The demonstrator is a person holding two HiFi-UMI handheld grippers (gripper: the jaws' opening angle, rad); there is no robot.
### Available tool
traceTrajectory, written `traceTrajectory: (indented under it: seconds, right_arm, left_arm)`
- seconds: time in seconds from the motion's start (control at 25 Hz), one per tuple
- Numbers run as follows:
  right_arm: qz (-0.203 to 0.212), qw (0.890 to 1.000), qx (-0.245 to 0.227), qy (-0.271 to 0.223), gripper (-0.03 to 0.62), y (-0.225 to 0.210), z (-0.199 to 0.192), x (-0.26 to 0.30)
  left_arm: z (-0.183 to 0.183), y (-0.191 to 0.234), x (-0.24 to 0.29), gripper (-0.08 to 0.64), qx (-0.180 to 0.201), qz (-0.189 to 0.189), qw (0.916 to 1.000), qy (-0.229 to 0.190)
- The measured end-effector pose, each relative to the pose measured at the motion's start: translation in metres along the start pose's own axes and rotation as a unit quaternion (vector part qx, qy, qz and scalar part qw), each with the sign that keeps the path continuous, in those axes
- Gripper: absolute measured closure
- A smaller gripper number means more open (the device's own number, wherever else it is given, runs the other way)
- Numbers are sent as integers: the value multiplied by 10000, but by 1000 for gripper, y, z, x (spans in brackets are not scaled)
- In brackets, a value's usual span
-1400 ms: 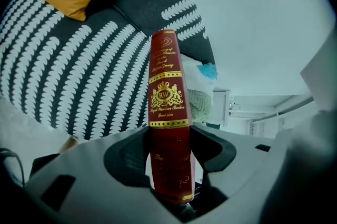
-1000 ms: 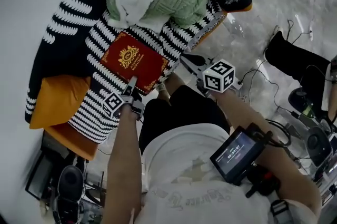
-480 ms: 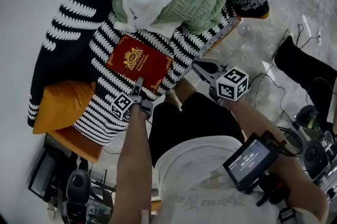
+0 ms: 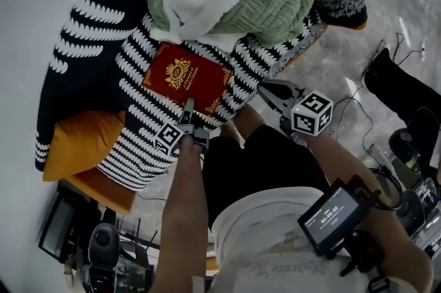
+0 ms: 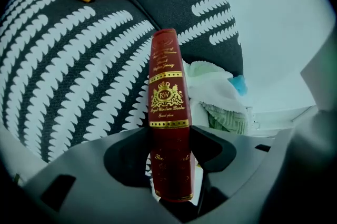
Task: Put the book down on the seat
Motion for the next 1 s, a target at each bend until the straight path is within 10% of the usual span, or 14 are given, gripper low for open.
traceTrajectory:
  seconds: [1.0]
  right_arm:
    - [-205,9995,-240,-44,578,-2,-20,48]
  left_arm:
    - [20,68,42,328,111,282,9992,268]
Point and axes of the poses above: the fingertips, and each gripper's own axes: x forward along the fingers, y to its left, z out of its top, the point moved 7 cm from there along -x, backward along the fingers, and after that the axes turned 15 degrees about y, right-handed, at the moved point
